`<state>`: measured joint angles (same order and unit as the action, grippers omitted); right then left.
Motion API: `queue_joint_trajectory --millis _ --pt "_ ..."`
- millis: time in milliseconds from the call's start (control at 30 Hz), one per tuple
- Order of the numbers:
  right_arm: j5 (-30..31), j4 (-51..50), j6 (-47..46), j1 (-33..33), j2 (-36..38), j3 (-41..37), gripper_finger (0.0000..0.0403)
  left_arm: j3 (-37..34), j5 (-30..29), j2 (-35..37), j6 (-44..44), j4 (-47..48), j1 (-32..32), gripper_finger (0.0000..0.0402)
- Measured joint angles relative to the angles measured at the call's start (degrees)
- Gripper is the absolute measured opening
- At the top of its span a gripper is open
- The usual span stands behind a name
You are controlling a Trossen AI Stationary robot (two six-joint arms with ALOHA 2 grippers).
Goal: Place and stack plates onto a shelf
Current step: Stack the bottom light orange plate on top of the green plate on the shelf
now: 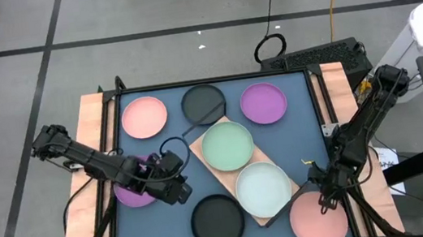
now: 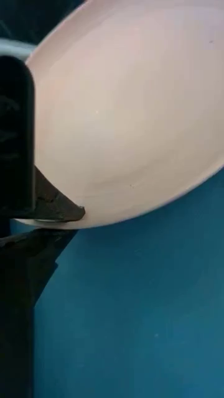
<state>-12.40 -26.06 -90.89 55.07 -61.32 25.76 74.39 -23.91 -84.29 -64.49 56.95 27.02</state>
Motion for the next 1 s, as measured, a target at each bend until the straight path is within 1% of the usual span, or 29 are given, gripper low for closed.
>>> queue_joint_trajectory --millis 67,167,333,400,533,867,1000 --pt "0.14 2.06 -1.83 0.10 0.50 -0.01 0.0003 0.00 0.00 0.00 0.17 0.00 -0.08 0.0145" --pt "-0.25 2.28 -4.85 0.45 1.35 0.38 0.0002 0.00 -0.03 0.00 0.25 0.00 -0.08 0.0145" --pt "-2.94 2.56 -8.00 1.05 2.32 3.15 0.0001 0.00 -0.05 0.00 -0.17 -0.04 -0.06 0.0145" --pt "-3.07 2.46 -9.07 1.46 2.43 4.53 0.0001 0.00 -0.08 0.00 -0.34 -0.04 -0.06 0.0145" --pt "-2.93 2.54 -11.26 2.14 2.54 8.13 0.0001 0.00 -0.10 0.00 -0.52 -0.04 0.01 0.0145" --pt "-2.61 -0.80 -16.81 2.80 2.52 19.13 0.0001 0.00 -1.52 0.02 -1.22 -0.14 0.01 0.0145" --pt "-2.54 -3.92 -18.64 2.80 1.89 24.52 0.0000 0.00 -1.64 0.01 -1.25 -0.15 0.01 0.0145"
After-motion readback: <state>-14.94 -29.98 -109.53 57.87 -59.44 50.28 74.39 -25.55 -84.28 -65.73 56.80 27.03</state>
